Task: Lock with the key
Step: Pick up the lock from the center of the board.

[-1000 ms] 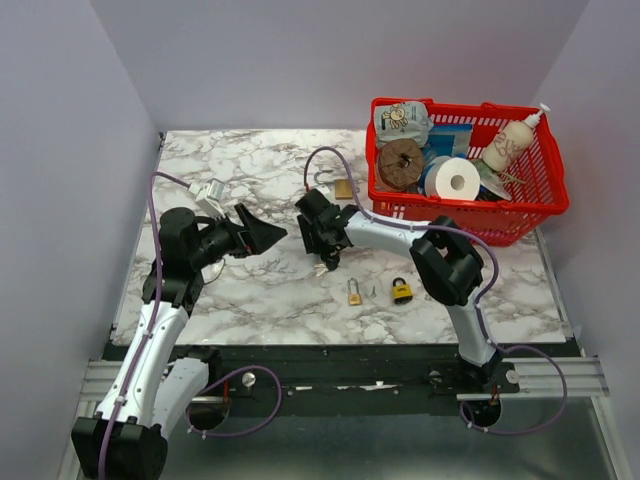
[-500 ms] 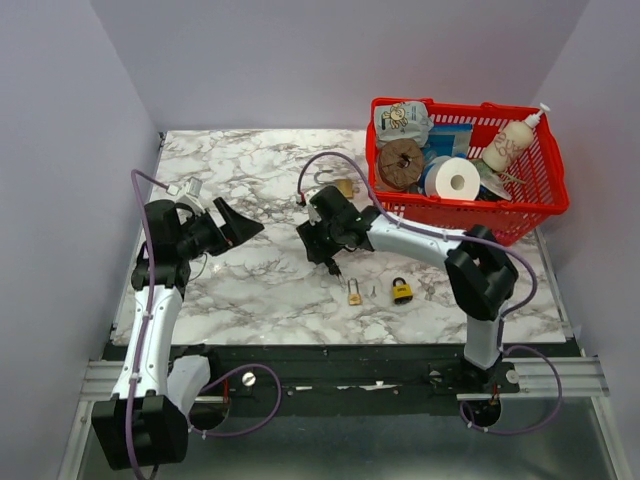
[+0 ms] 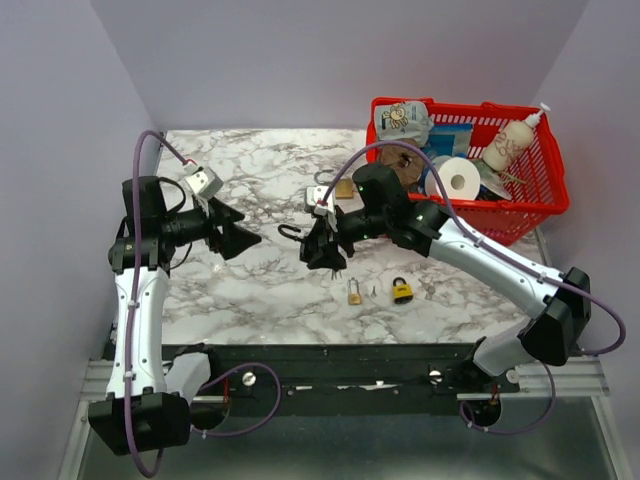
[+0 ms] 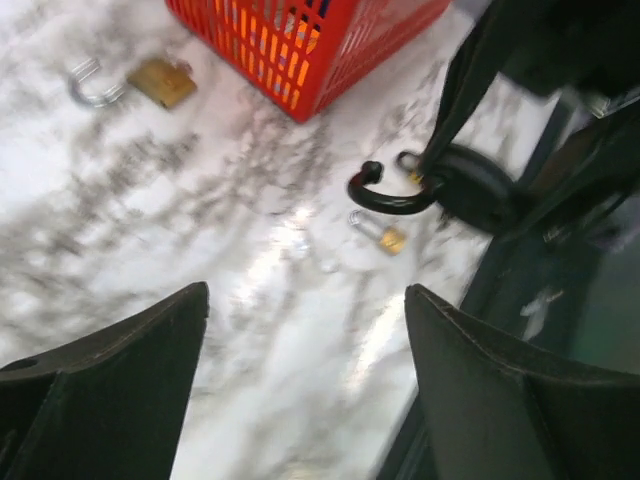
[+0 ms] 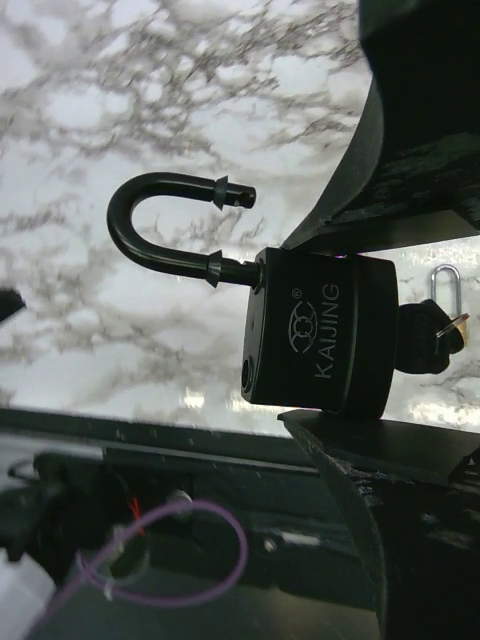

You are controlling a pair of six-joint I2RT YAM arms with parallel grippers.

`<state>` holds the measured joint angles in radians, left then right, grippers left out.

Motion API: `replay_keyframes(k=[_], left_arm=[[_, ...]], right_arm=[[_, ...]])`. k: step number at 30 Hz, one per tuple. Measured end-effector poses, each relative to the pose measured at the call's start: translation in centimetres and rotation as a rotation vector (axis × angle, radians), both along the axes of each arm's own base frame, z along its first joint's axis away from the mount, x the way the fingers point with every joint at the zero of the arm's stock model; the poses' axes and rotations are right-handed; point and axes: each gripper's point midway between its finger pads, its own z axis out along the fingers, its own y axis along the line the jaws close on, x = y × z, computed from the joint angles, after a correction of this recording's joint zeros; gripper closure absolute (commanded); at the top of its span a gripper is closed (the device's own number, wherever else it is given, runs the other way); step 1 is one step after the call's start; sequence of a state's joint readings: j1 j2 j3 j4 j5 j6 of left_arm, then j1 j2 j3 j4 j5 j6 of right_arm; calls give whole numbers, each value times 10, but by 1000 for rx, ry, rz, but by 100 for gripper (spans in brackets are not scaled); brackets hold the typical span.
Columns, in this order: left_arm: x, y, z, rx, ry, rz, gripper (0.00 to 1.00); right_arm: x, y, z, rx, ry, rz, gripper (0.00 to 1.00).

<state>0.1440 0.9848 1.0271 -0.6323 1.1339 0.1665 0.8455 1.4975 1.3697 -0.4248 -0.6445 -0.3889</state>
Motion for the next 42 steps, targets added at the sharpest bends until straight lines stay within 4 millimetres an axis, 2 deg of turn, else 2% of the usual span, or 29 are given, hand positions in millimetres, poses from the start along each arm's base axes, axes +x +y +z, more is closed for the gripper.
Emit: replay_keyframes(k=[3, 8, 12, 15, 22, 26, 38, 42], left_arm=[[-14, 5, 6, 196, -264, -129, 18], [-40, 5, -17, 361, -460, -289, 24], [-63, -15, -34, 416, -573, -418, 28], [-77, -33, -35, 408, -636, -502, 36], [-74, -55, -16, 375, -698, -507, 40], [-74, -66, -13, 367, -710, -525, 43], [-84, -85, -22, 377, -697, -604, 71], [-88, -88, -25, 390, -698, -621, 85]], right_arm=[[-24, -7, 8, 4, 16, 117, 99], [-53, -15, 9, -41, 116, 241, 99], [-65, -16, 5, -58, 203, 286, 99], [-71, -18, 0, -76, 265, 295, 99], [-79, -19, 2, -72, 321, 314, 99], [-81, -18, 2, -70, 342, 322, 99], [-79, -18, 3, -70, 350, 315, 99], [-79, -19, 3, -74, 356, 311, 99]])
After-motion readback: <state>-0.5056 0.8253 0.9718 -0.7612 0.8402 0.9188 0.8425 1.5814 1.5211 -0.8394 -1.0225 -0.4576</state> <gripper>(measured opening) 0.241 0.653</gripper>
